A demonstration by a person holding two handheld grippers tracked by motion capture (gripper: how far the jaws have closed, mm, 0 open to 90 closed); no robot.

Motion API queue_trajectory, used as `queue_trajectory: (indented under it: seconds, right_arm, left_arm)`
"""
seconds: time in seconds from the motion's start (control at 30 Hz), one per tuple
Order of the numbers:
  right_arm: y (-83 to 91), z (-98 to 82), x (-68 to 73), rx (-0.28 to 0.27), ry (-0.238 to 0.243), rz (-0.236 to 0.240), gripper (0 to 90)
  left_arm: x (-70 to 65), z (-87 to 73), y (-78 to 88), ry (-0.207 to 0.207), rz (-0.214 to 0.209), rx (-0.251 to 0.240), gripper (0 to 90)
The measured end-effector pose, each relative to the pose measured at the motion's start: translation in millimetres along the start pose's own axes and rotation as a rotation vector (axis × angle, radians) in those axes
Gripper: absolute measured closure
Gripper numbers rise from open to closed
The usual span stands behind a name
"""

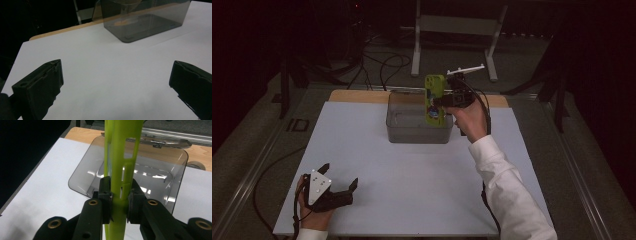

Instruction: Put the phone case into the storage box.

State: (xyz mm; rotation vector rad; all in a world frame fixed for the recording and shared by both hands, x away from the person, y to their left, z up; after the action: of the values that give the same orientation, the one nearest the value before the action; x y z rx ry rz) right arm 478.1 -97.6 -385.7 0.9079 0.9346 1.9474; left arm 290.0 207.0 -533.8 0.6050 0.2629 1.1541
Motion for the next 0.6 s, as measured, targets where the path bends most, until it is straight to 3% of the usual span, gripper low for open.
queue_trajectory:
  seconds: [0.6]
  right_arm:
    - [-8.8,7.6,-10.6,0.040,-0.035,-0.043,77.8]
  left_arm:
    - [1.4,0.2,0.9,0.005,0.006,-0.005,0.0]
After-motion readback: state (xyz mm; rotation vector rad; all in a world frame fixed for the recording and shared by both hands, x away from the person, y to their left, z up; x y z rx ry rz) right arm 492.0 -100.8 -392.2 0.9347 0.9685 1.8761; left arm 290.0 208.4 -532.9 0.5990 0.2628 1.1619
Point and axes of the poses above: each handheld gripper's, and its own axes: y roughly backward along the jaws, z roughly out of its top, x roughly to its left, the point moved 8 cm from there along -y, roughly forward along the jaws, and after that the axes turned 14 degrees about x, right-handed, at the moved point
